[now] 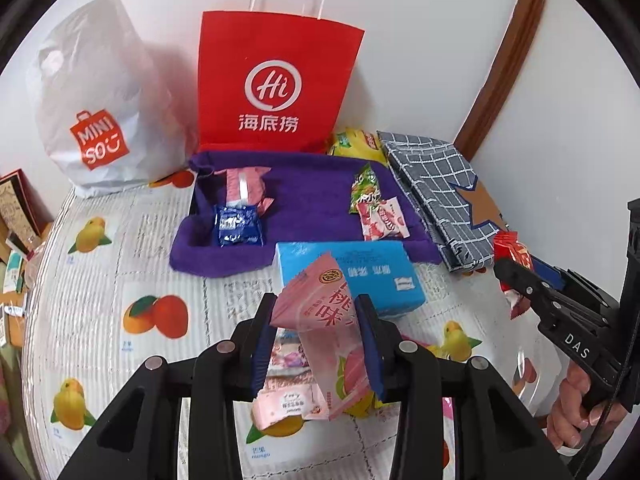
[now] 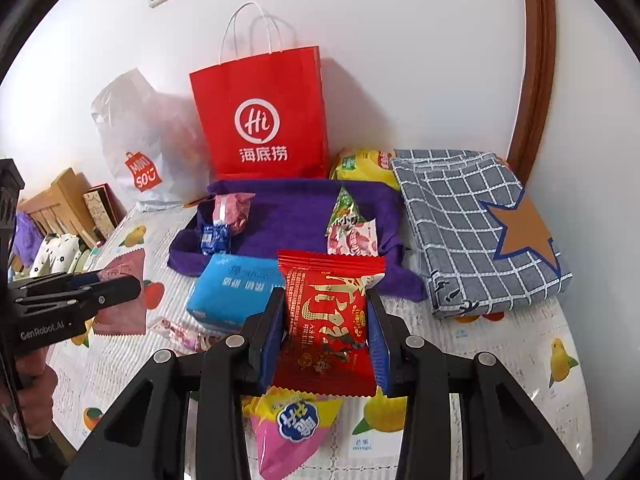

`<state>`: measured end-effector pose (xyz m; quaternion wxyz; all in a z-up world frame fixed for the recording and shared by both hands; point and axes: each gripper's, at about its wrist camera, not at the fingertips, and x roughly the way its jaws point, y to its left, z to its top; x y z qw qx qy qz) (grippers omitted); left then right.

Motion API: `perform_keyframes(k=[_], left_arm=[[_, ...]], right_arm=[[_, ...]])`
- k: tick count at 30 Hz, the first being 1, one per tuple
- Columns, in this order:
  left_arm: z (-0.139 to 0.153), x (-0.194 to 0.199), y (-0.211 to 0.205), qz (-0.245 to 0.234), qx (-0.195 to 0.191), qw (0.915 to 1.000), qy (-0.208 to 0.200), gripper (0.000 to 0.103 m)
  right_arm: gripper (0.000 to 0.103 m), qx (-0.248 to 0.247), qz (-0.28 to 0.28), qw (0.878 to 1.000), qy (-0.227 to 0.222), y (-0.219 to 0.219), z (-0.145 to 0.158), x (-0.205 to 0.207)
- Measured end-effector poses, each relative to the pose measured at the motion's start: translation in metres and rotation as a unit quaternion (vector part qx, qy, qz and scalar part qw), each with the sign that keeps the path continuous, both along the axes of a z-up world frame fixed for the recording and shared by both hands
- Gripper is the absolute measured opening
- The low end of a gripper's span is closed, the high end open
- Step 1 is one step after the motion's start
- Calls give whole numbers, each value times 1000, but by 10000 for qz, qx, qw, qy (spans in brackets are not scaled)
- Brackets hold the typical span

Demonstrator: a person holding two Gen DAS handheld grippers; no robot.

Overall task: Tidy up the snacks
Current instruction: 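Carry the red candy and pink peach snack onto the purple towel with both tools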

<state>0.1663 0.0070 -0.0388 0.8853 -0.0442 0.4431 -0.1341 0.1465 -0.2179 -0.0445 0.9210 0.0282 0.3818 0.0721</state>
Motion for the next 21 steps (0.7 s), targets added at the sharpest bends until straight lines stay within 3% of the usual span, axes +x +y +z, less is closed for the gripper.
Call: perform_keyframes(k=[13,21], left_arm=[[12,42,3,25,190,9998,-96,37],[6,79,14,132,143,9998,-47,37]], right_arm=[[38,-169,-76,9996,-217,7,13,54],[38,-334,-49,9993,-137,20,4,97]])
